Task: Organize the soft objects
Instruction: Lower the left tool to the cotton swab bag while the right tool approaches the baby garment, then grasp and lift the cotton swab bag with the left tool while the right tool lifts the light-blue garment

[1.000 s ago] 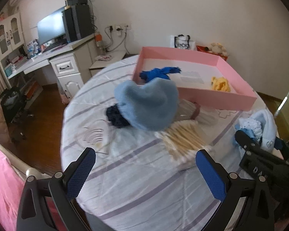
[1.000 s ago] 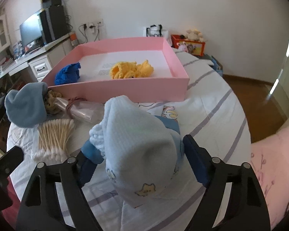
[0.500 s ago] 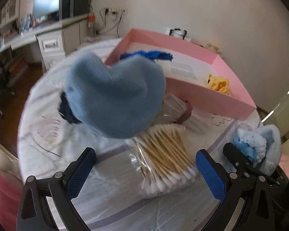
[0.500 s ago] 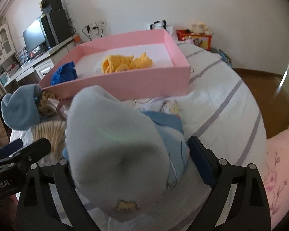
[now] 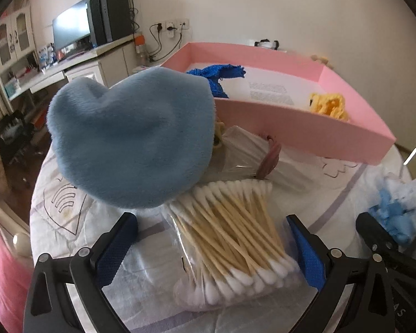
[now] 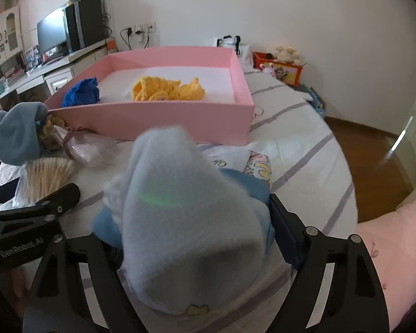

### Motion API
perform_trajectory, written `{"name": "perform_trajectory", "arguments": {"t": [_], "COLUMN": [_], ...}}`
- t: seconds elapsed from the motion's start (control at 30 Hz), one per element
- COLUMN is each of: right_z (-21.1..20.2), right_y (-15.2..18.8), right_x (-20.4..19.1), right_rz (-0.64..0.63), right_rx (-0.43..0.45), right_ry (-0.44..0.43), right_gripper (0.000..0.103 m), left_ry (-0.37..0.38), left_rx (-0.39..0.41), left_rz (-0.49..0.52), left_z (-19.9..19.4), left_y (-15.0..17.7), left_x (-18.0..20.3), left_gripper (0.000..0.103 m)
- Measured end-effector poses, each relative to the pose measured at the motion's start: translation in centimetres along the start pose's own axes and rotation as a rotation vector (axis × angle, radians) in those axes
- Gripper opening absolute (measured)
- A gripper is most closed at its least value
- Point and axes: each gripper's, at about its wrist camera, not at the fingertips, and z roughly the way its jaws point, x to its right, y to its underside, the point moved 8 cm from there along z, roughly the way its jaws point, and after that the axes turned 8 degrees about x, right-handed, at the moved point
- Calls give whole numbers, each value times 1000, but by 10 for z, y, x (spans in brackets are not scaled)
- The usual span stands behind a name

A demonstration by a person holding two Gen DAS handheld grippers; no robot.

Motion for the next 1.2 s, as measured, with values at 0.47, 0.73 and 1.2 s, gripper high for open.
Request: {"name": "perform_trajectory", "arguments": {"t": [0.47,0.73,1.2], "right_z": [10,1,-55], "right_y": [0,0,-27], "right_x": [-3,6,18], "right_rz": [-13,15,72], "right_rx": [-27,-11,102], "right_ry": [23,91,148], "right_gripper": [74,74,74], "left_ry": [74,112,196], "left_rx": [56,37,145], "left_rz": [69,73,69], "left_z": [-13,-22,-88], "left_y": [1,3,-34], "left_x": [17,10,6], "left_gripper": [53,47,47]}}
